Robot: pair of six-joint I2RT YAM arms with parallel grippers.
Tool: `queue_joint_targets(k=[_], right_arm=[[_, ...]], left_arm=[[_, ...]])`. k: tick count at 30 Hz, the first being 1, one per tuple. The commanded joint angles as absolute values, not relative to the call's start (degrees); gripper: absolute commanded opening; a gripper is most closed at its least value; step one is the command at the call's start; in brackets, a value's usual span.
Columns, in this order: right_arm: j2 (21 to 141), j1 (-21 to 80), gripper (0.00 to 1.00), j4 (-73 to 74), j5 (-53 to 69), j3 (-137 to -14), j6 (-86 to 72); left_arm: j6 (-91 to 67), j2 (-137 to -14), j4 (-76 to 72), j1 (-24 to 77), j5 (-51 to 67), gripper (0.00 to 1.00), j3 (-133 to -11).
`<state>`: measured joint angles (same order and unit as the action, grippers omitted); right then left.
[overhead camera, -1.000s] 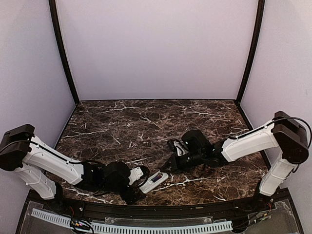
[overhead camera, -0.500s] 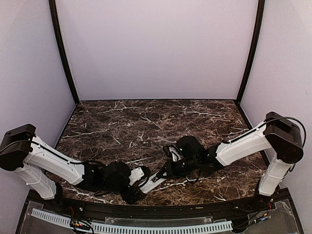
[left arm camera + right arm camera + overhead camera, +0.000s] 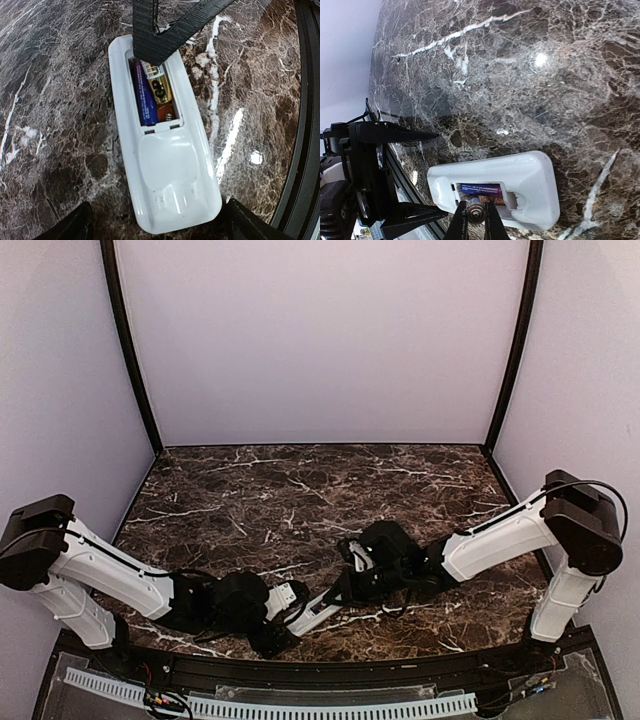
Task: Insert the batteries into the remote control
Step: Place the battery in the battery compartment.
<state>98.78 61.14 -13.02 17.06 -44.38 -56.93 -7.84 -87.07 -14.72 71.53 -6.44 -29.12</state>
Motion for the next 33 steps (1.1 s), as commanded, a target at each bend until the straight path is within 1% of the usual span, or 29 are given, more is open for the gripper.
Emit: queue_joint_targets(k=[1,10,20,24,27,33], right_arm=[[98.4,61.8,0.00,-11.8,14.0,-44.7,-57.5],[100.1,64.0,0.00,-12.3,12.7,-44.3,-59.1],[99.9,65.1,0.00,-11.5,12.3,-44.2,-59.9],[98.2,65.1,0.09,-7.6,10.7,-45.1,-58.7],[97.3,65.1,0.15,-4.0,9.7,-46.6,-57.0],[95.3,65.1,0.21,2.0,7.1,-48.8,-54.3]], left_arm=[[-7.5,-88.2,-12.3,71.8,-5.6,0.89,-29.5],[-7.5,-90.7,-11.6,71.9,-5.3,0.85,-31.0],[-7.5,-93.6,-10.5,71.8,-5.0,0.73,-32.8],[-7.6,-93.3,-10.5,71.8,-4.9,0.71,-32.6],[-7.7,-93.0,-10.6,71.8,-4.8,0.70,-32.3],[-7.8,-92.0,-11.1,71.8,-4.9,0.71,-31.5]])
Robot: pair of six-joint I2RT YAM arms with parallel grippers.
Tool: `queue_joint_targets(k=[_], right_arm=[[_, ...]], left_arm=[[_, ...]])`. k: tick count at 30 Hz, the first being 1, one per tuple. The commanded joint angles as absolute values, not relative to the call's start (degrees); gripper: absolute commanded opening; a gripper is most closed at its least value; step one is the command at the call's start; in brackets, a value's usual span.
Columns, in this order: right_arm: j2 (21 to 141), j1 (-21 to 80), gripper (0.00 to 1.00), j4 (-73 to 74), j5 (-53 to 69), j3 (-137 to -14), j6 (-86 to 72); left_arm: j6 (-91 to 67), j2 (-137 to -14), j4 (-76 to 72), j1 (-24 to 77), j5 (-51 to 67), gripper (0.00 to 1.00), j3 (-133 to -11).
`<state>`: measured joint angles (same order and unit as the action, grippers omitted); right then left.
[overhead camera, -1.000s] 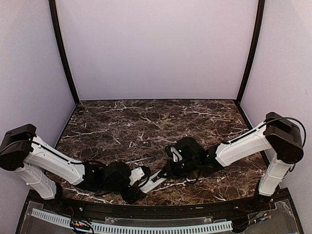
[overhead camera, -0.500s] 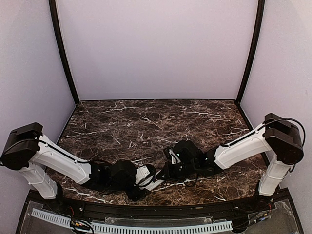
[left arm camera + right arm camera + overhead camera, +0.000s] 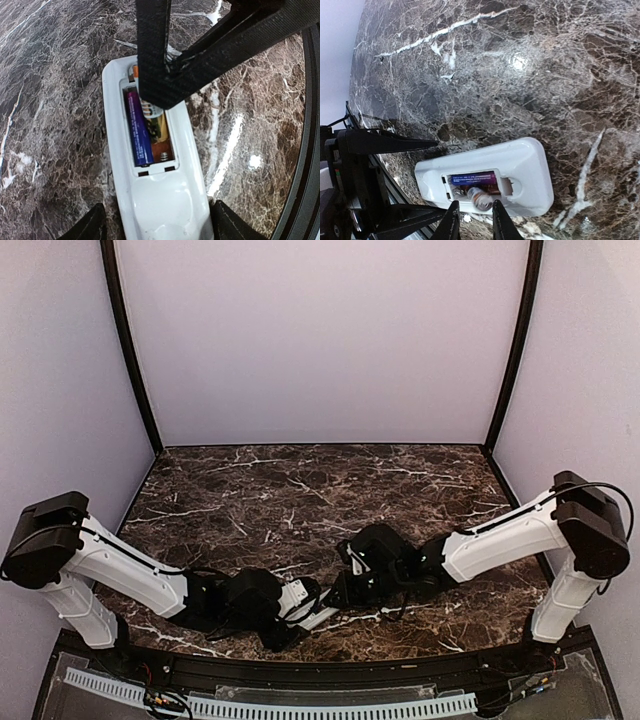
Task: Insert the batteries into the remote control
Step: Place the battery in the battery compartment.
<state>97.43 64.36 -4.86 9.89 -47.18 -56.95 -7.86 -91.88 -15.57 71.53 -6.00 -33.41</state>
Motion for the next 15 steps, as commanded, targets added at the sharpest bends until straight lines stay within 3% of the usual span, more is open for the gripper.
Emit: queue_joint_targets(k=[1,15], right_arm=[[95.2,65.1,0.21,2.6,7.0,-49.2,-54.0],[94.4,64.2,0.21,12.0,5.7,-55.4,-46.6]], left_arm=[[-7.9,-91.9,-11.2,71.8,-4.9,0.71,-31.4],[-8.7,-89.9,-10.4,71.8,-5.5,0.72,-30.4]])
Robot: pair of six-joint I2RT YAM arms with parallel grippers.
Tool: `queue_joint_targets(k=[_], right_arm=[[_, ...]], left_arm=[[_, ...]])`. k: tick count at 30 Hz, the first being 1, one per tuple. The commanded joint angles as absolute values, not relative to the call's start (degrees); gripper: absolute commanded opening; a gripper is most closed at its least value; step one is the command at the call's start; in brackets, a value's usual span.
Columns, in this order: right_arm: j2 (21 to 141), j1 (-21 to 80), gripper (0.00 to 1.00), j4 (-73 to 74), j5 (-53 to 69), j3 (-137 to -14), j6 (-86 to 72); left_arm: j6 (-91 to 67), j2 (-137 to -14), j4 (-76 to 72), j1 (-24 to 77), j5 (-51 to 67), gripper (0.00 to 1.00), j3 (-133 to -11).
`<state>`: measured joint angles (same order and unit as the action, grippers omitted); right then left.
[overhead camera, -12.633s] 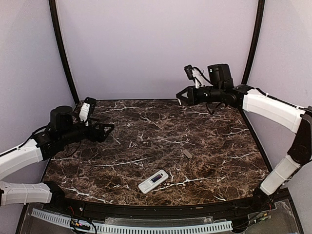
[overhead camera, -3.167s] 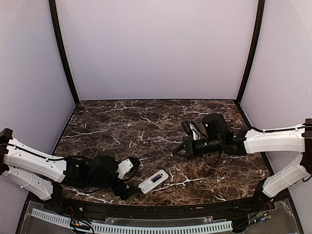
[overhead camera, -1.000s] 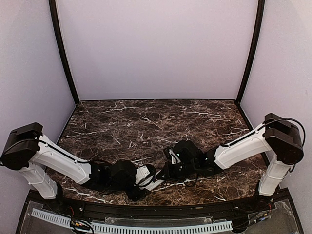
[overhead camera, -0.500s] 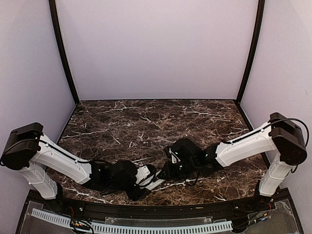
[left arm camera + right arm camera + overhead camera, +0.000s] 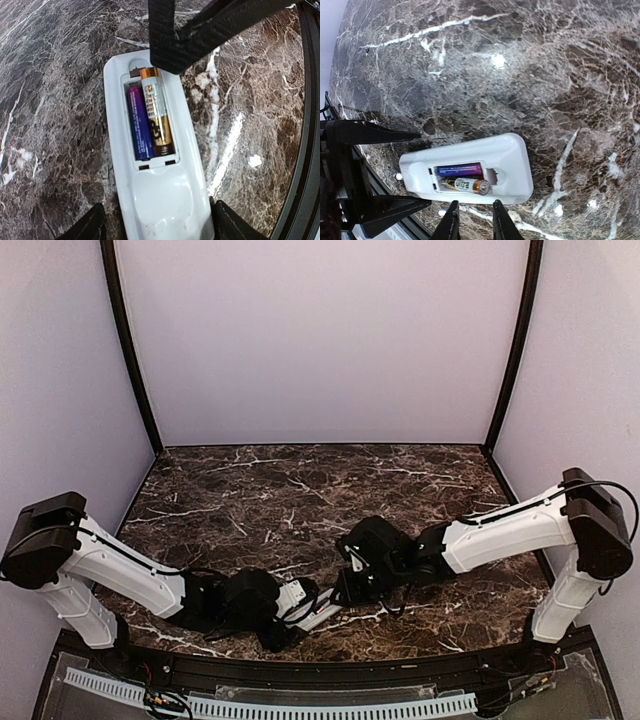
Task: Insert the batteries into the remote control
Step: Place the battery in the battery compartment, then hold the remote control without the battery cover at the center of the board.
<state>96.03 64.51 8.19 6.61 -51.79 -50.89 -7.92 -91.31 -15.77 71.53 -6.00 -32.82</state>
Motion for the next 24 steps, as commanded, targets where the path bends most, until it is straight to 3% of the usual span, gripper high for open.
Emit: queue_joint_targets(k=[1,24], right_arm=[[94.7,63.9,0.20,12.4,6.2,-56.0,-45.9],[100.7,62.1,0.09,14.9,9.9,-59.2,-43.4]], left_arm=[[-8.8,-89.7,-10.2,71.8,-5.5,0.72,-30.4],[-9.3,-90.7,-9.8,71.8,-5.4,0.71,-30.6]])
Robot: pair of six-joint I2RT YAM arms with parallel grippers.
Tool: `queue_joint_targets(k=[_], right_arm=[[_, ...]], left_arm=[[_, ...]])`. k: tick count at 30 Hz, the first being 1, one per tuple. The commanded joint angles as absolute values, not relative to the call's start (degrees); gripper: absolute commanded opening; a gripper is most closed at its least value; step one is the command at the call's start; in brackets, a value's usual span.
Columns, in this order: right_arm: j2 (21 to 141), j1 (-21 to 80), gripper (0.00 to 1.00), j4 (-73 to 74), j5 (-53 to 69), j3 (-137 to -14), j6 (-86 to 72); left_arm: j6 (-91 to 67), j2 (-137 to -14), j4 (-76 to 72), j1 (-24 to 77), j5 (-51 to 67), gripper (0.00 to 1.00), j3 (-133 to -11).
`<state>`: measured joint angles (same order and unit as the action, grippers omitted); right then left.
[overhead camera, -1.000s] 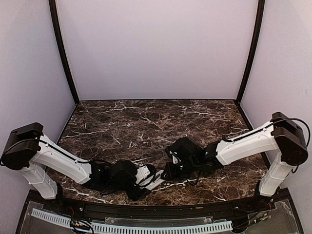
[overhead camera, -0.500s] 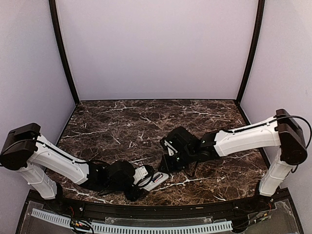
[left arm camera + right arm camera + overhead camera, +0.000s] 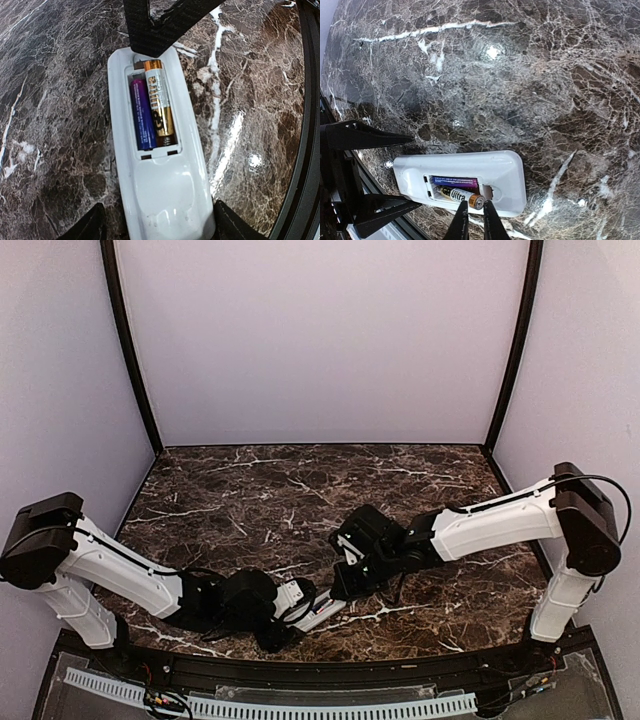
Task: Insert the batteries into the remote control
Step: Hold the remote control without the battery cover at the center of the board, then load the battery into the battery compartment.
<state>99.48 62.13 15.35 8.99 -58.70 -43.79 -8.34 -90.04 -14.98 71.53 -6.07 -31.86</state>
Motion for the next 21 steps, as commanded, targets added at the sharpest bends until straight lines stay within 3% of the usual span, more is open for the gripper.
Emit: queue_joint_targets(k=[1,21], right_arm=[[100.8,62.1,0.09,15.0,10.1,-59.3,-43.3],[104.9,63.9,0.00,14.5,11.7,-59.7,-43.8]], left_arm=[[-9.3,-90.6,-9.8,71.8,-5.4,0.71,-30.6],[-9.4,-91.5,-9.5,71.8,-5.6,0.68,-31.1]])
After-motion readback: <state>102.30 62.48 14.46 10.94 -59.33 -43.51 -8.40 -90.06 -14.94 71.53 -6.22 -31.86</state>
